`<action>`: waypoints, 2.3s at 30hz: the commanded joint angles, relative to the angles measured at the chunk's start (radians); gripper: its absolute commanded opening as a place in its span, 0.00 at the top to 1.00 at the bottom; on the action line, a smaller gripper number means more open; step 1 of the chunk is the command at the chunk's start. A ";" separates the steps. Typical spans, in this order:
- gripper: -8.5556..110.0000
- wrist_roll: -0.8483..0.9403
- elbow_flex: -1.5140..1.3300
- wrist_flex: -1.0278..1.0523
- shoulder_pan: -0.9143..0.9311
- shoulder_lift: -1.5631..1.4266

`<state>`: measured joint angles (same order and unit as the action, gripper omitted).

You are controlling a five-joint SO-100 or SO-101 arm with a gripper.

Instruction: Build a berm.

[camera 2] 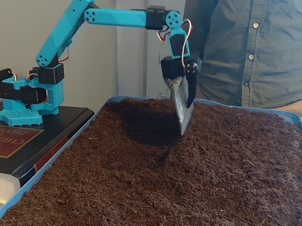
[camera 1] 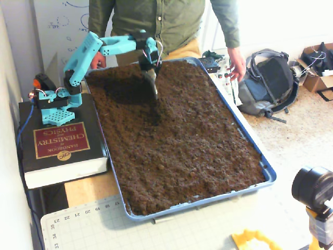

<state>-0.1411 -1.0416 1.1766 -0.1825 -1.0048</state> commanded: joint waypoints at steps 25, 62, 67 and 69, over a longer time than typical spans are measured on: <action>0.92 -0.296 -0.319 0.298 -0.281 -0.150; 0.92 -0.175 -0.308 -0.186 -0.190 0.034; 0.92 -0.147 -0.239 -0.196 -0.158 0.028; 0.92 -0.143 -0.213 -0.196 -0.153 0.028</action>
<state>-0.2884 -1.3883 1.0723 -0.4157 -0.9311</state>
